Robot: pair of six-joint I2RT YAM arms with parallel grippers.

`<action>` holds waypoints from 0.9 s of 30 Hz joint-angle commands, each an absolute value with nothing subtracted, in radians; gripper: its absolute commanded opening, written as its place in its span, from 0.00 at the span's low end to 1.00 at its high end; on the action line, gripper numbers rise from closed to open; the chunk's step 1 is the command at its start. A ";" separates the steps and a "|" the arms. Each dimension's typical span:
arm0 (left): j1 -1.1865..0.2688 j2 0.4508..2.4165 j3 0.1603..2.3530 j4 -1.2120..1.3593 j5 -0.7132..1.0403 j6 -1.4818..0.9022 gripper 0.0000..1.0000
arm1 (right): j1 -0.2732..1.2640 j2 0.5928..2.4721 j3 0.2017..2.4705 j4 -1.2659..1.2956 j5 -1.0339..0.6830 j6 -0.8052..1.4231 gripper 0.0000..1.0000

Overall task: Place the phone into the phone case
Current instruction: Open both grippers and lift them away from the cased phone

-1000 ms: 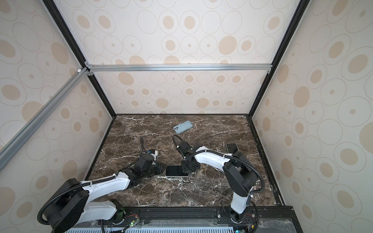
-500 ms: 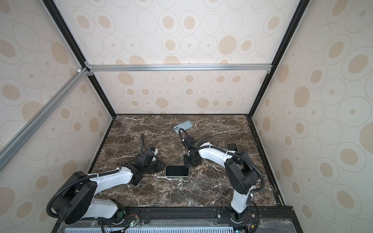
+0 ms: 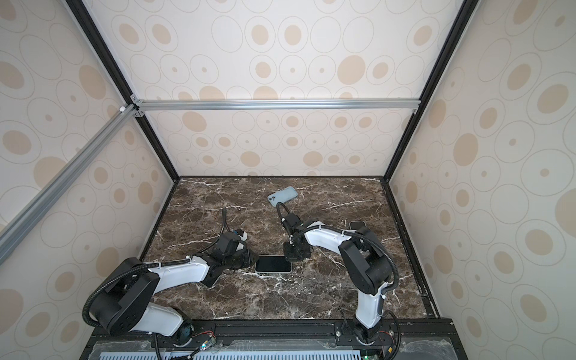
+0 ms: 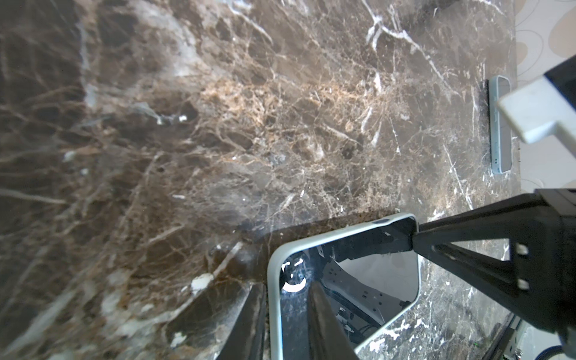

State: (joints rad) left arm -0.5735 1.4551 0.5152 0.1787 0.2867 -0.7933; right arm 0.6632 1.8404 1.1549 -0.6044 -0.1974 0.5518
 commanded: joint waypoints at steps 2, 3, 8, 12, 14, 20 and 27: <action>-0.570 1.468 0.505 0.202 0.297 -0.802 0.24 | 0.665 1.916 1.095 -0.613 -0.176 0.549 0.14; -0.570 1.470 0.505 0.203 0.297 -0.799 0.24 | 0.666 1.902 1.099 -0.618 -0.171 0.548 0.14; -0.569 1.483 0.511 0.209 0.297 -0.791 0.23 | 0.666 1.842 1.180 -0.703 -0.123 0.513 0.17; -0.560 1.437 0.537 0.179 0.264 -0.770 0.23 | 0.678 1.773 1.274 -0.742 -0.100 0.428 0.31; -0.550 1.399 0.563 0.136 0.227 -0.741 0.23 | 0.685 1.756 1.320 -0.745 -0.108 0.350 0.43; -0.505 1.226 0.648 0.005 0.069 -0.578 0.28 | 0.741 1.727 1.418 -0.754 -0.107 0.007 0.71; -0.495 0.945 0.645 0.019 -0.147 -0.202 0.41 | 0.800 1.624 1.399 -0.651 -0.147 -0.308 0.77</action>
